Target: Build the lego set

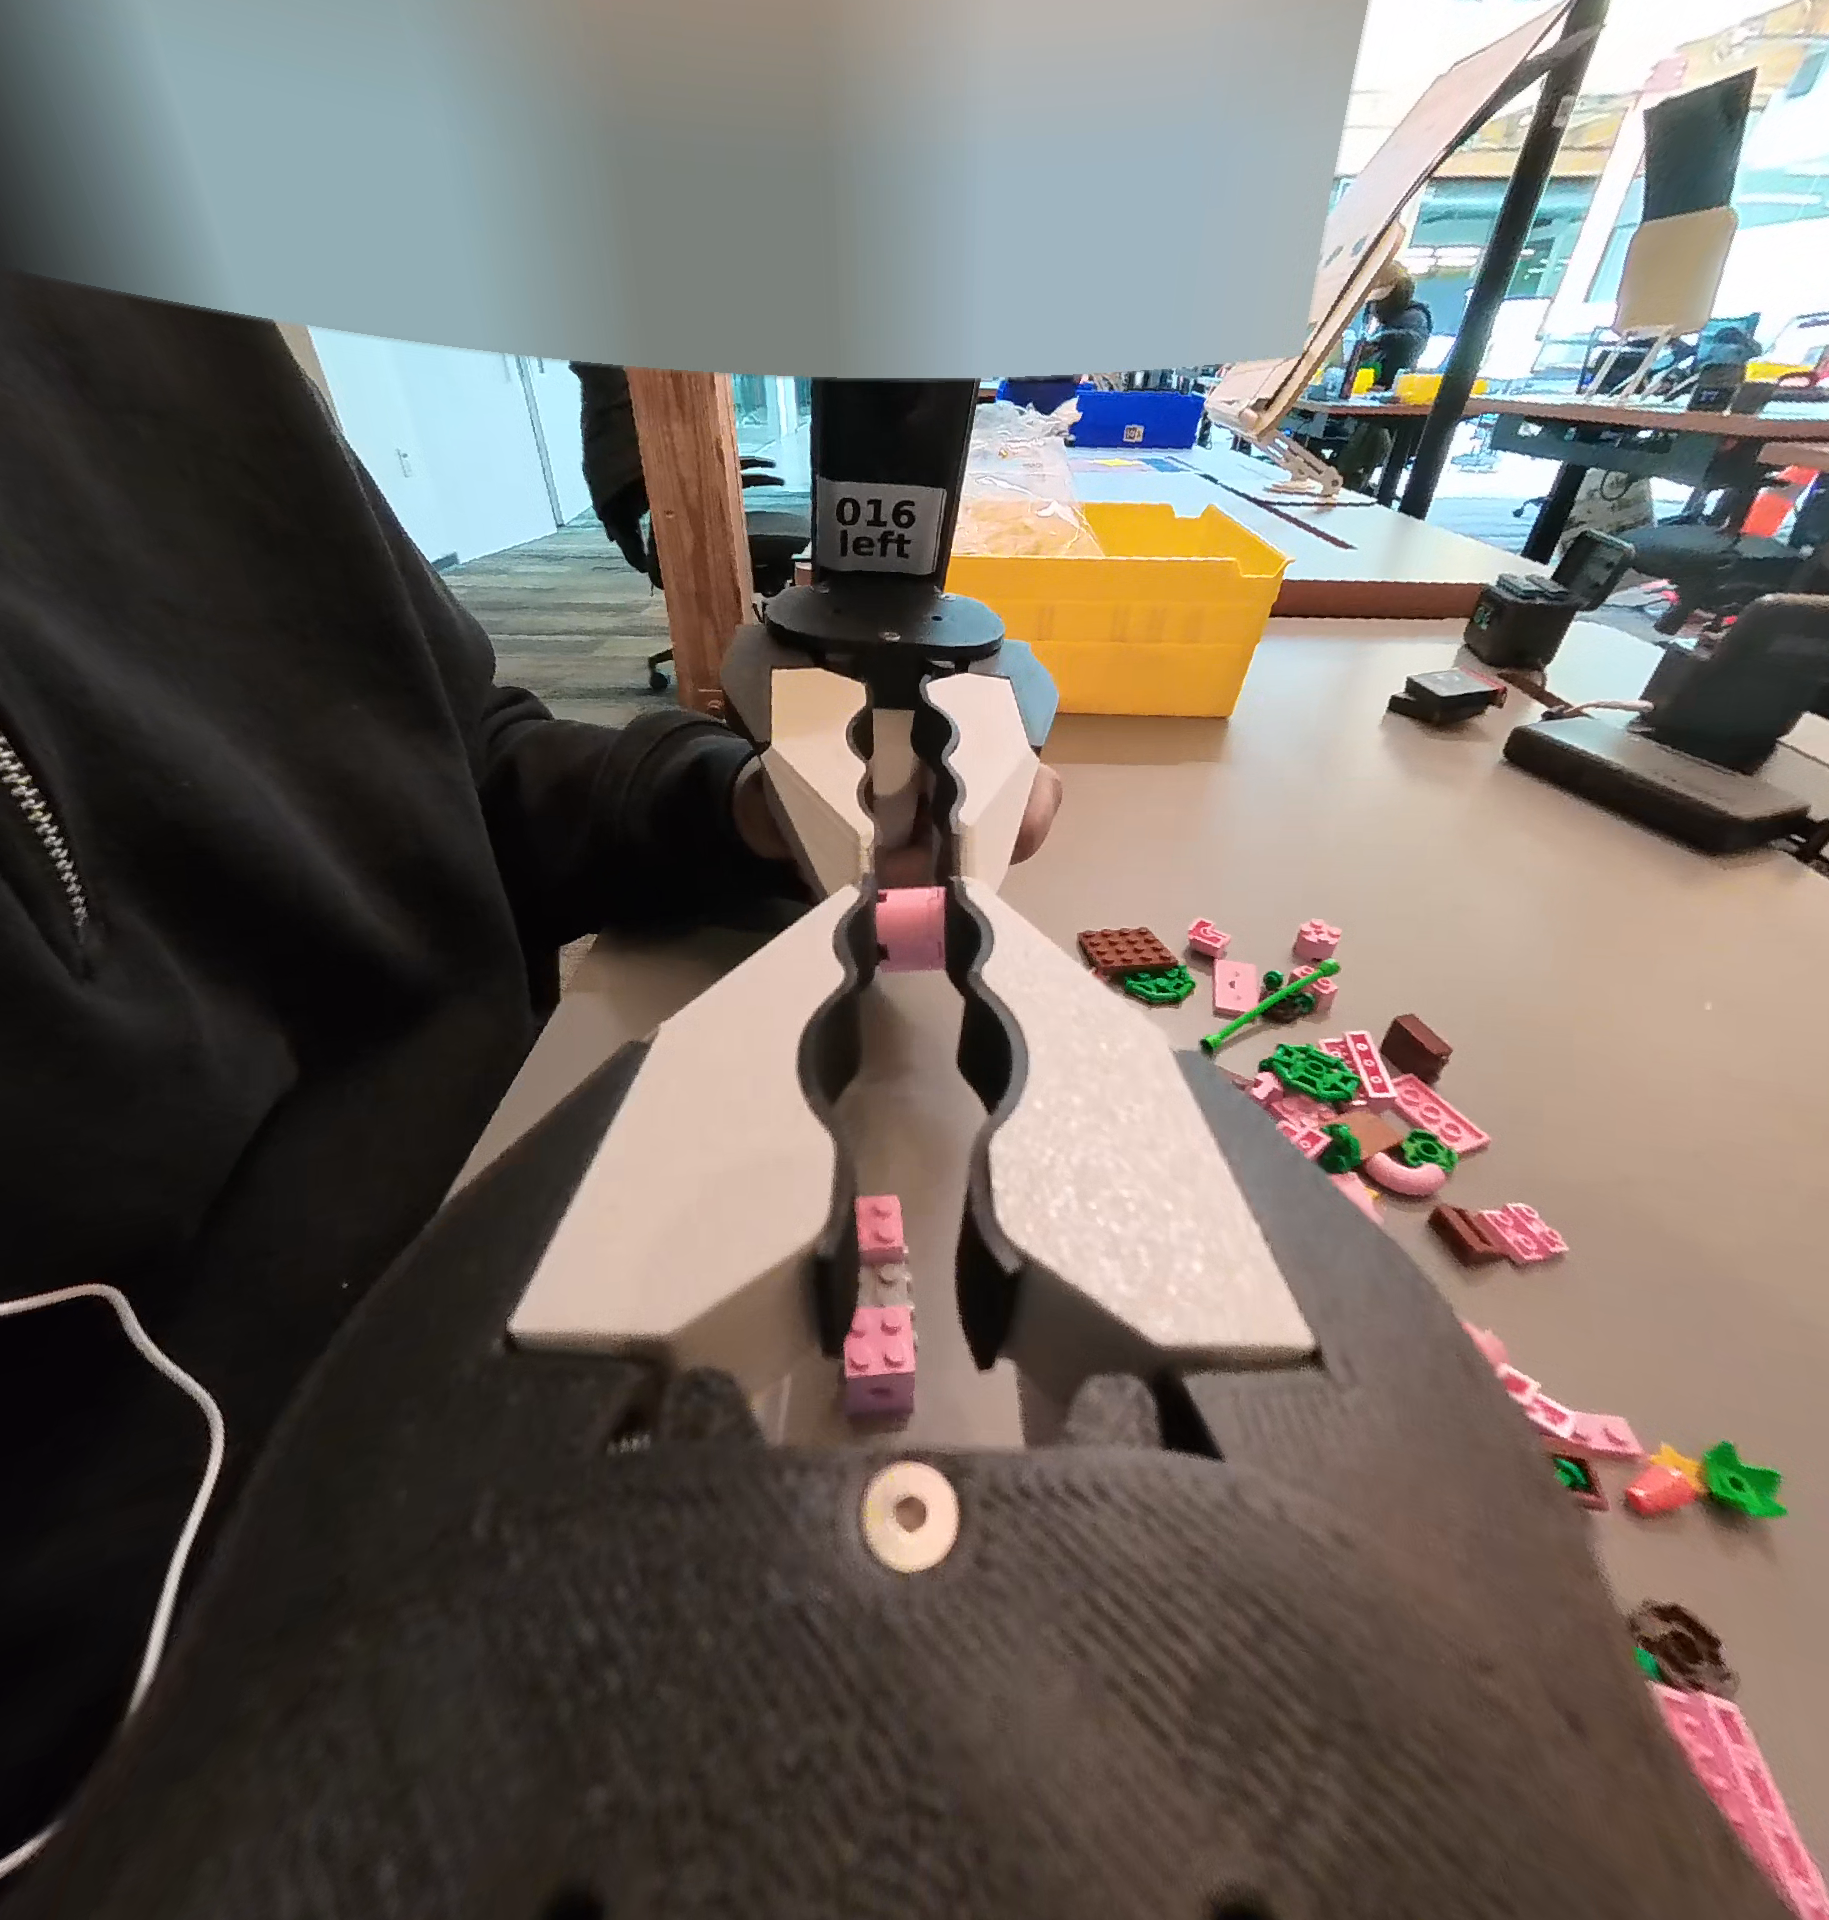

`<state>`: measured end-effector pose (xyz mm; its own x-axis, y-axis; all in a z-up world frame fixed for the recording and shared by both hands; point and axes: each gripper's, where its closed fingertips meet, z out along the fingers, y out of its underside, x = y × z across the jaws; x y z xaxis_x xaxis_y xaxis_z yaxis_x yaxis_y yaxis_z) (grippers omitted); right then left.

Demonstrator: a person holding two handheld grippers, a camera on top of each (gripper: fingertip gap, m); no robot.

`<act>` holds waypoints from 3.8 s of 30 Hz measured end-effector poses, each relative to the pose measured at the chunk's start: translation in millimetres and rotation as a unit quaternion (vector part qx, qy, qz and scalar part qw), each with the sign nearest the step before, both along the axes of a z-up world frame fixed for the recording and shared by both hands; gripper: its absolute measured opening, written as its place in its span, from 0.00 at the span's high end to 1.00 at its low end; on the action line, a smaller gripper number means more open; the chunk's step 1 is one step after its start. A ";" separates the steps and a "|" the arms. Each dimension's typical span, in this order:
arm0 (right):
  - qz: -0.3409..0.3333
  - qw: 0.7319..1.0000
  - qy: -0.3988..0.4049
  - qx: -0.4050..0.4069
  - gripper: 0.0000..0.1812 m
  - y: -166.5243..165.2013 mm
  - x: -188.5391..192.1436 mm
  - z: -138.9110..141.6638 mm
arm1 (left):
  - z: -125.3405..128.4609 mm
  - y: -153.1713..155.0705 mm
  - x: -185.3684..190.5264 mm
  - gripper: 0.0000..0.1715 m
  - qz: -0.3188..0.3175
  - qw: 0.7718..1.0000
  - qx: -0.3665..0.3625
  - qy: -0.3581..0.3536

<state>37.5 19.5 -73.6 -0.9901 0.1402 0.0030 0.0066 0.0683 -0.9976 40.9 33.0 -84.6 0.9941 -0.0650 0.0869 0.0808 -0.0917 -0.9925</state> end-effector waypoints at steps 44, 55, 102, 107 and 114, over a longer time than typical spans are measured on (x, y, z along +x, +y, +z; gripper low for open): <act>-0.035 0.998 0.044 -0.005 0.94 6.7 -11.4 1.9 | -9.2 -1.9 -9.9 0.92 0.019 1.000 -0.015 0.003; -0.039 0.993 0.081 0.080 0.94 3.7 -9.4 -18.5 | -11.0 0.2 -7.3 0.89 0.023 0.999 -0.022 0.034; -0.020 0.998 0.052 0.012 0.93 -0.1 0.1 0.7 | 5.3 -6.9 0.6 0.94 -0.008 1.000 0.023 0.011; -0.036 0.997 0.064 -0.008 0.81 6.8 -4.9 8.5 | 6.0 -9.7 -10.3 0.93 -0.003 0.998 0.033 -0.054; -0.037 0.996 0.078 0.015 0.77 -0.6 -4.6 -2.9 | 20.6 -17.8 -10.0 0.94 -0.097 0.960 0.086 -0.248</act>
<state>32.9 18.9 -76.5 -0.9646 0.2096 0.1603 -0.1414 0.1021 -0.9847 30.9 15.2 -63.9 0.8005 -0.3004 0.5186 0.5461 0.0091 -0.8377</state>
